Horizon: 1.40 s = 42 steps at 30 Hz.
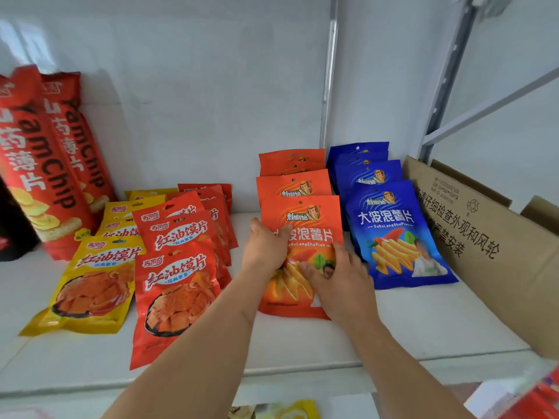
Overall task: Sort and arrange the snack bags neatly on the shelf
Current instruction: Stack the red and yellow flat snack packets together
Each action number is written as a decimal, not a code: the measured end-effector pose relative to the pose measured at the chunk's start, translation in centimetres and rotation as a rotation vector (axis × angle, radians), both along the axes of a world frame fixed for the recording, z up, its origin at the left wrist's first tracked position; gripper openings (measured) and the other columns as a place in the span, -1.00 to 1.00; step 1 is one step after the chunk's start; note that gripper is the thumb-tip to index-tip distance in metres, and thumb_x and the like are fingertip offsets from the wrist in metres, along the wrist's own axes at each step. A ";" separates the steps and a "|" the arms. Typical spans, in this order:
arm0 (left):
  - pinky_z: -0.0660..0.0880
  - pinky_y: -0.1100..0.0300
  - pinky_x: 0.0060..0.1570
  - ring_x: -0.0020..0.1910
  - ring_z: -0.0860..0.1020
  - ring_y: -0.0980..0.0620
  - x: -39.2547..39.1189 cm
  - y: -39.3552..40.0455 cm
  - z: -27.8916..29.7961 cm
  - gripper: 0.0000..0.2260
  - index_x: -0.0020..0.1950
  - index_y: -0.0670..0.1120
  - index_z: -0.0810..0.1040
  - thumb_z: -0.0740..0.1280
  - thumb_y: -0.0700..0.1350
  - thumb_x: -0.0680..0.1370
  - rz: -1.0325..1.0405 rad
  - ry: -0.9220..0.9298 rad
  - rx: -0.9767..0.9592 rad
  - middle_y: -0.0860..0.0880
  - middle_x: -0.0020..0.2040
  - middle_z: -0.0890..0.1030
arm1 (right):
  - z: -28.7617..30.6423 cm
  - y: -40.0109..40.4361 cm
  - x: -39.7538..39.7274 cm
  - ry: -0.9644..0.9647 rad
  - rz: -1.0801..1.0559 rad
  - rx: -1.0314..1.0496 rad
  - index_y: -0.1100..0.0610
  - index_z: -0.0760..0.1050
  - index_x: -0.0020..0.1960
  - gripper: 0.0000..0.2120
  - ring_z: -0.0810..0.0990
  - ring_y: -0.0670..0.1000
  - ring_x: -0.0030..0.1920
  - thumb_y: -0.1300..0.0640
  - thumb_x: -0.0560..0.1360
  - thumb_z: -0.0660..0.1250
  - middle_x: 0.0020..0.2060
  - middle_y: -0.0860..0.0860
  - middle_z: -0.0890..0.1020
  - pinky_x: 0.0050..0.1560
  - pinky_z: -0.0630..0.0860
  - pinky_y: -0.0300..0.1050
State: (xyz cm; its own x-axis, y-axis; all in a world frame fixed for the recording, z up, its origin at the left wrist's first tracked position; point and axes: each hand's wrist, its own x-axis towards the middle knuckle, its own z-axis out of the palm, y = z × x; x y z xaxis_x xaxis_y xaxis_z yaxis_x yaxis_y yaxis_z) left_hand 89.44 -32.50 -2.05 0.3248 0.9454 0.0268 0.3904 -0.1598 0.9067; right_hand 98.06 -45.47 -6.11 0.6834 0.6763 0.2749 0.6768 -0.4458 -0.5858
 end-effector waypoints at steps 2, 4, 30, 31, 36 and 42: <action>0.45 -0.01 0.22 0.32 0.50 -0.21 -0.5 -0.8 1.0 -0.43 0.45 -0.15 0.24 0.30 0.16 0.60 0.020 0.060 0.039 -0.15 0.37 0.48 | -0.1 -0.2 0.1 -0.044 -0.005 0.029 0.02 0.20 0.49 -0.24 0.35 0.13 0.38 -0.41 0.46 0.19 0.42 0.05 0.36 0.32 0.35 0.09; 0.36 -0.04 0.35 0.46 0.37 -0.19 -1.6 -1.7 1.8 -0.34 0.56 -0.16 0.15 0.27 0.18 0.61 0.052 0.105 0.111 -0.15 0.50 0.35 | 0.0 -0.5 0.0 -0.089 0.000 0.045 0.05 0.24 0.47 -0.27 0.34 0.13 0.38 -0.40 0.48 0.15 0.44 0.06 0.34 0.32 0.35 0.08; 0.27 -0.10 0.48 0.52 0.25 -0.20 -18.3 1.0 -1.2 -0.36 0.59 -0.10 0.12 0.35 -0.13 0.58 0.241 0.076 0.089 -0.14 0.54 0.21 | 0.0 7.3 -16.1 0.007 0.381 -0.016 0.08 0.17 0.52 -0.48 0.35 0.13 0.40 -0.06 0.63 0.16 0.45 0.07 0.34 0.38 0.33 0.03; 0.33 -0.07 0.42 0.48 0.31 -0.18 -18.4 1.5 -1.1 -0.37 0.59 -0.08 0.12 0.34 -0.14 0.59 0.235 0.044 0.058 -0.12 0.52 0.24 | -0.1 7.8 -16.2 0.004 0.351 -0.031 0.08 0.17 0.52 -0.48 0.36 0.14 0.40 -0.07 0.63 0.16 0.44 0.07 0.35 0.37 0.34 0.04; 0.62 0.01 0.05 0.17 0.60 -0.04 -18.8 4.4 -0.5 -0.44 0.42 0.05 0.29 0.42 -0.02 0.47 0.202 -0.228 -0.150 -0.02 0.31 0.53 | 0.2 9.4 -15.9 0.021 0.224 -0.119 0.08 0.09 0.57 -0.37 0.27 0.10 0.48 -0.22 0.62 0.07 0.50 0.04 0.29 0.44 0.25 0.06; 0.48 0.33 -0.43 -0.17 0.62 0.16 -18.2 6.4 0.7 -0.68 0.33 0.01 0.34 0.35 -0.08 0.62 0.118 -0.320 -0.241 0.07 0.08 0.61 | 0.8 9.8 -16.4 0.014 0.179 -0.164 0.01 0.14 0.54 -0.43 0.31 0.04 0.46 -0.25 0.63 -0.03 0.46 -0.03 0.38 0.42 0.20 -0.01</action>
